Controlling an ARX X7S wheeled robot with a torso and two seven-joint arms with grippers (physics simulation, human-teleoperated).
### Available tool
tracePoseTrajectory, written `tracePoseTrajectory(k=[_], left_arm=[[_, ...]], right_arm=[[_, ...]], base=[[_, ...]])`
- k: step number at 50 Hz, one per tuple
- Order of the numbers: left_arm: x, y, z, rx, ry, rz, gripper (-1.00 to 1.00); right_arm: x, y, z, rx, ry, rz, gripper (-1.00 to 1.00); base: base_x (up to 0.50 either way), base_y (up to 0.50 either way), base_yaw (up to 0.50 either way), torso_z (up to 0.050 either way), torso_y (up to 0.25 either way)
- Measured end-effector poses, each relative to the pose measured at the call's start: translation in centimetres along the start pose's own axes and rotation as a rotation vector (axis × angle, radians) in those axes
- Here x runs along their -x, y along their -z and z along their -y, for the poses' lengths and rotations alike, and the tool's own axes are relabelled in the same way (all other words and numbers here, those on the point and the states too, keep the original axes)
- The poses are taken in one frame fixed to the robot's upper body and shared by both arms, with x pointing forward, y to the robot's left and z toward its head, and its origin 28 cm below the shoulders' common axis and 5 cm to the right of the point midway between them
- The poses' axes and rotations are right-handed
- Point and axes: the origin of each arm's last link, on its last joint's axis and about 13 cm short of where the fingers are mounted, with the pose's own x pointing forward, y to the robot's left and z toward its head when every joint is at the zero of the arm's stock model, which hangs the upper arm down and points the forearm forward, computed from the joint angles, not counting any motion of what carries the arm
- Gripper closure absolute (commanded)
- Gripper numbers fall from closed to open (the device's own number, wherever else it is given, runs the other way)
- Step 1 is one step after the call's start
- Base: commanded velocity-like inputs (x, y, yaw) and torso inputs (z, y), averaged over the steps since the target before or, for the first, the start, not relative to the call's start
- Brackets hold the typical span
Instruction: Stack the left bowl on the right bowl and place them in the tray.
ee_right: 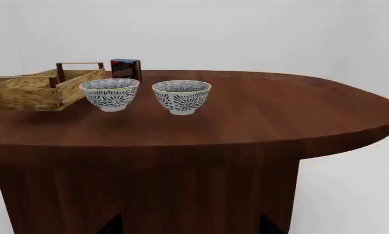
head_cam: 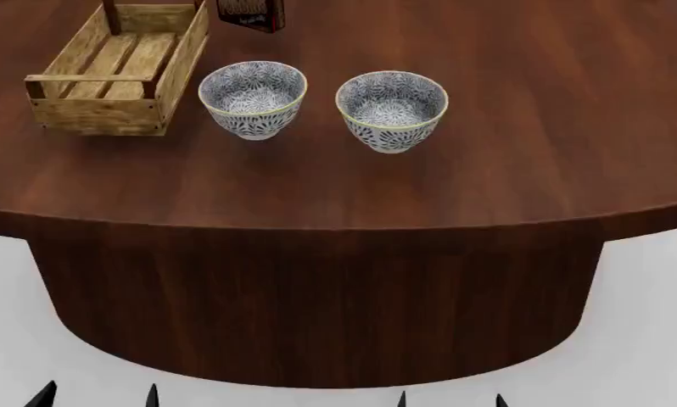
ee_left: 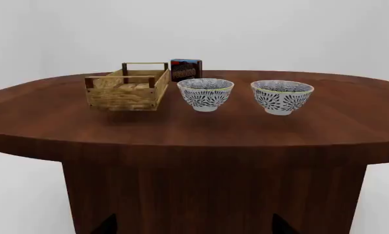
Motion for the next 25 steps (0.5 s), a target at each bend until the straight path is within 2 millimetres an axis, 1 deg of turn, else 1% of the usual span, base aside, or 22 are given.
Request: tracePoseTrajectory(k=[11, 25], left_arm=[[0.32, -0.22, -0.20, 0.004, 0.004, 0.014, -1.00], [0.41, -0.56, -0.39, 0.033, 0.032, 0.038, -1.00]], right_arm=[[0.26, -0.27, -0.08, 0.002, 0.003, 0.007, -1.00], [0.40, -0.90, -0.14, -0.006, -0.002, 0.027, -1.00]], base=[[0.00, 0.00, 0.00, 0.000, 0.000], [0.00, 0.00, 0.00, 0.050, 0.000]])
